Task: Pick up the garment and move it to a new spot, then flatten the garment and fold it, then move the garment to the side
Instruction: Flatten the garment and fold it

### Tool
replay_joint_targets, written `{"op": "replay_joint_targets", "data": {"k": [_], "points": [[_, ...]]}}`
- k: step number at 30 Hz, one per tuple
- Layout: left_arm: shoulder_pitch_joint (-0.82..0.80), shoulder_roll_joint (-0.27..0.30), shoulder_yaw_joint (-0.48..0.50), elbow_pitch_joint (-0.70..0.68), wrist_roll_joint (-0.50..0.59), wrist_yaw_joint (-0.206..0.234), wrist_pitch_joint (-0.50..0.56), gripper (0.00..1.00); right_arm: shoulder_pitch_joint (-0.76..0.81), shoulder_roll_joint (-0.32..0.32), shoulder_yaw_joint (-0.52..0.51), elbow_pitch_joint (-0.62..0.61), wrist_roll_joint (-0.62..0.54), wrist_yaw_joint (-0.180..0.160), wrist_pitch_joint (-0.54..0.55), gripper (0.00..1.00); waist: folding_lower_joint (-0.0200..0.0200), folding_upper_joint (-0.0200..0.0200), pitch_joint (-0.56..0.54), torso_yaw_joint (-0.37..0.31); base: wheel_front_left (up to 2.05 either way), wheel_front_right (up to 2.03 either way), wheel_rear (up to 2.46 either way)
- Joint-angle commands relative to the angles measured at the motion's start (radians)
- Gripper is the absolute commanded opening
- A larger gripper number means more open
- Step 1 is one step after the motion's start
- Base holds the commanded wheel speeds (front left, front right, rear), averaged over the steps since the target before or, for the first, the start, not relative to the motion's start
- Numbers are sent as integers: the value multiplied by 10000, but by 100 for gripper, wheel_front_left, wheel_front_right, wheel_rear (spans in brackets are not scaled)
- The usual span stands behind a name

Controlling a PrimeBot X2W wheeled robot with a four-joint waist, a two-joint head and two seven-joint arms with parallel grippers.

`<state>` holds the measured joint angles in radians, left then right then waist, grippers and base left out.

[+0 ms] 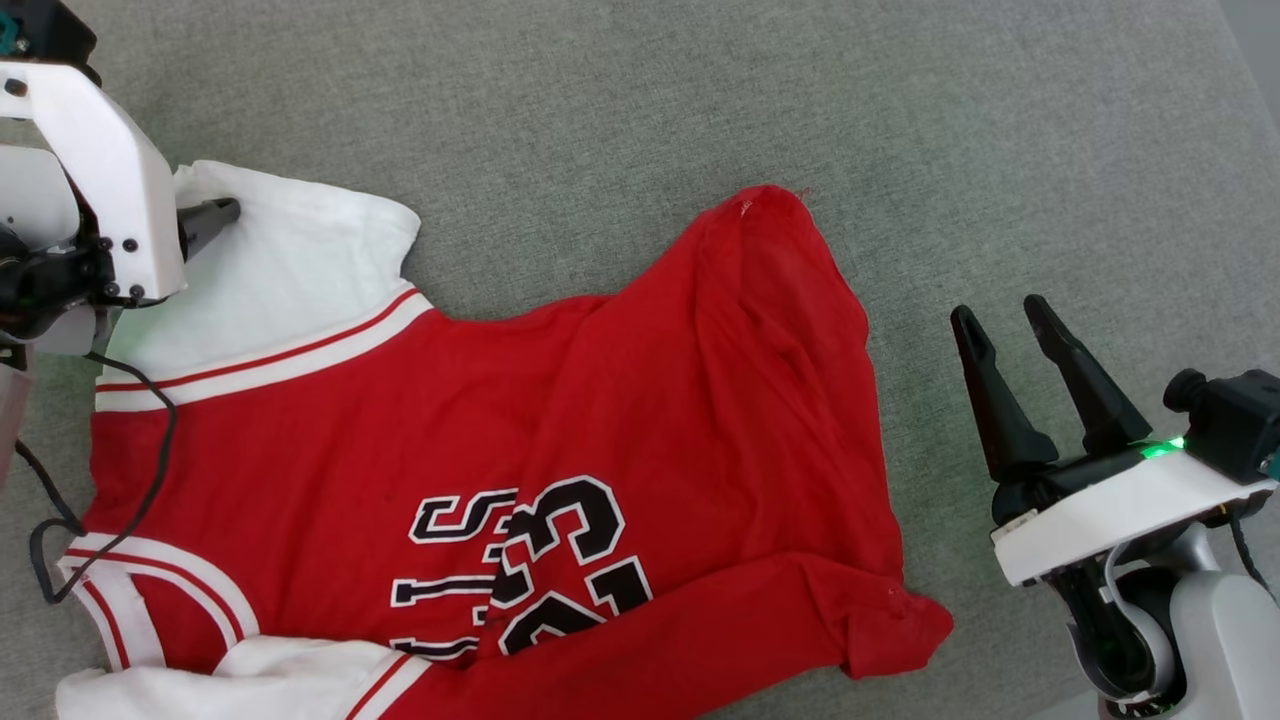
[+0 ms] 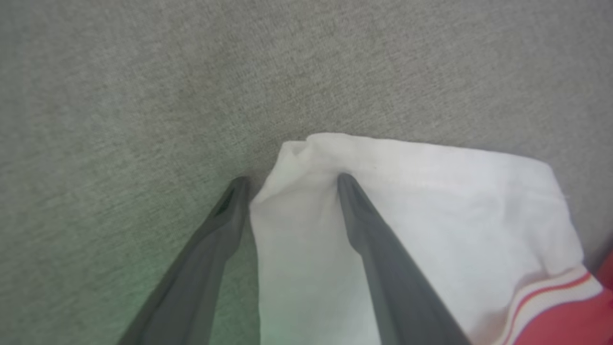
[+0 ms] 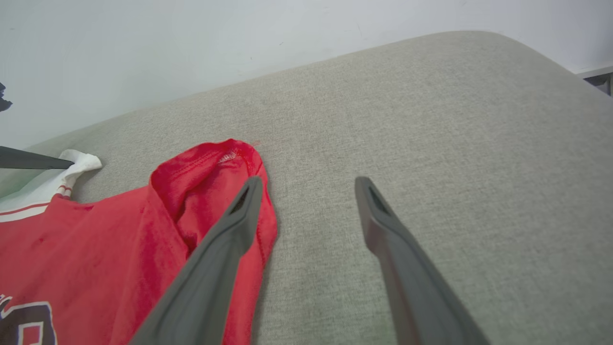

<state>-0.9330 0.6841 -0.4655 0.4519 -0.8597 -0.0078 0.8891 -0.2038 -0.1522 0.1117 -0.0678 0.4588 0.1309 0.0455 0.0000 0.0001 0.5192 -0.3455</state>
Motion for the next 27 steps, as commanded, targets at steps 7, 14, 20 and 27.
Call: {"op": "replay_joint_targets", "data": {"k": [7, 14, 20, 27], "points": [[615, -671, -231, 631, 11, 82, -692, 0, -679, -495, -86, 318, 1000, -3, 909, 100, 0, -1, -263, 408, 0, 0, 0], [152, -1350, -30, 460, 48, -131, -2058, 0, -2011, -1452, -193, 1274, 2244, -3, 3669, 100, 0, -1, -683, 1455, 0, 0, 0], [-245, -2006, -309, 39, 260, -402, -2722, 0, -3342, -1991, -389, 2057, 2850, -3, 6500, 100, 0, -1, -614, 2470, 0, 0, 0], [-644, -2534, -676, -332, 518, -632, -3152, 0, -4702, -1805, -549, 2886, 2343, -3, 8738, 100, 0, -1, -241, 3267, 0, 0, 0]]}}
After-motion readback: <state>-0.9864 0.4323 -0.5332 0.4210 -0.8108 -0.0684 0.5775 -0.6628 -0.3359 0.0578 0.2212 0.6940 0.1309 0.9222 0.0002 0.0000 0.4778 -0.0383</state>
